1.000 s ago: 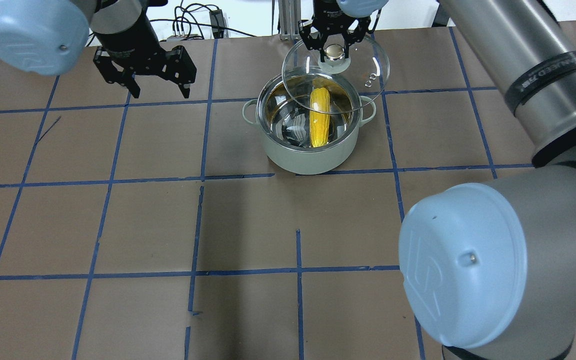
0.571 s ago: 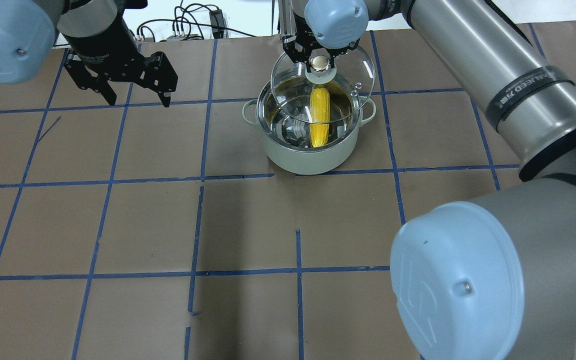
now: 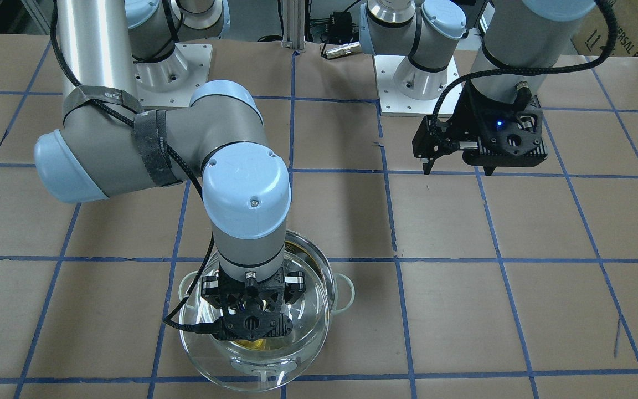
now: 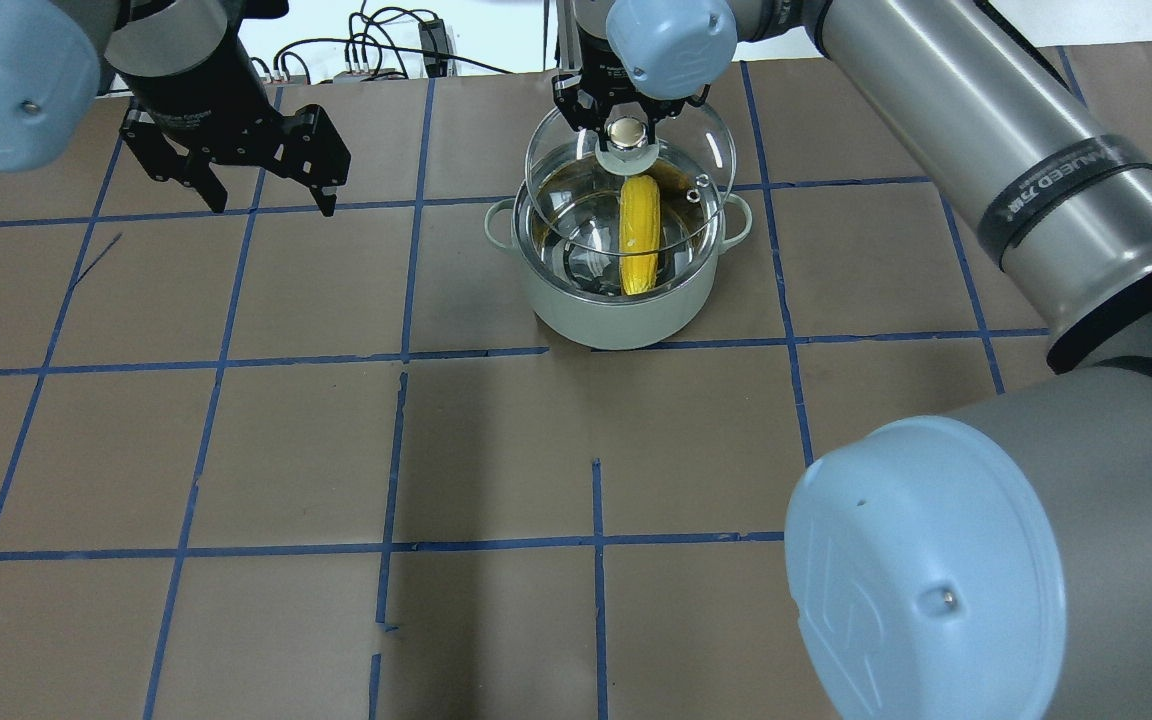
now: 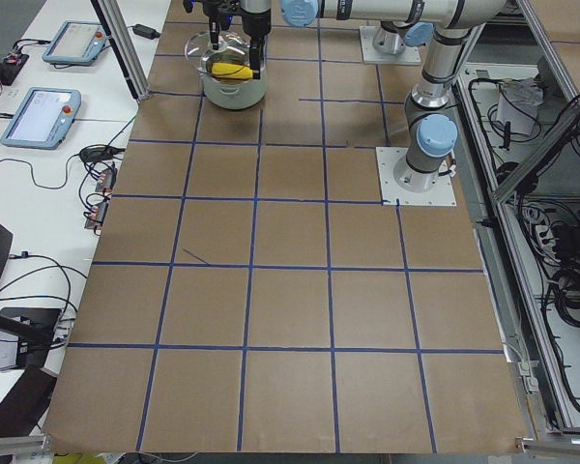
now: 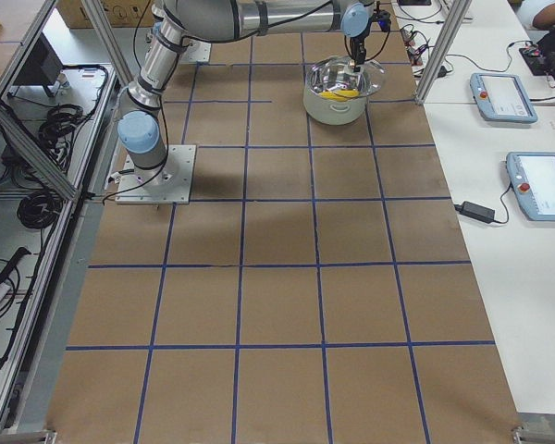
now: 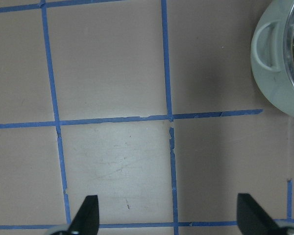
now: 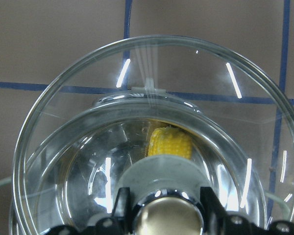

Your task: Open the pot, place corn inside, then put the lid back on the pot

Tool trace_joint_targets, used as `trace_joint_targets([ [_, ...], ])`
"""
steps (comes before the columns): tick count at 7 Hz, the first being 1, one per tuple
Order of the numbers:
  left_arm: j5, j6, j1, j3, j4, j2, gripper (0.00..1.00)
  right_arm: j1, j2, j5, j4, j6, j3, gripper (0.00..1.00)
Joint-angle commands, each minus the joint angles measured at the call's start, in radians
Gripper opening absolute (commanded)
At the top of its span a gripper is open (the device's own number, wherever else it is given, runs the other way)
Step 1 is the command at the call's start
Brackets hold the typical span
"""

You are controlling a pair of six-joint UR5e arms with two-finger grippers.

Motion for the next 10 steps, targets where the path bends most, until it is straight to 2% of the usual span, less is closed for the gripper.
trace_joint_targets([
  [1, -0.001, -0.001, 0.002, 0.001, -0.037, 0.003, 1.00, 0.000, -0.008, 0.039, 0.031, -0.001, 0.008, 0.06],
  [4, -0.004, -0.003, 0.000, 0.003, -0.053, 0.003, 1.00, -0.003, -0.038, 0.045, 0.034, -0.004, 0.084, 0.05],
  [10, -0.002, -0.003, 0.005, 0.000, -0.051, 0.001, 1.00, 0.000, -0.048, 0.051, 0.035, -0.001, 0.085, 0.05],
])
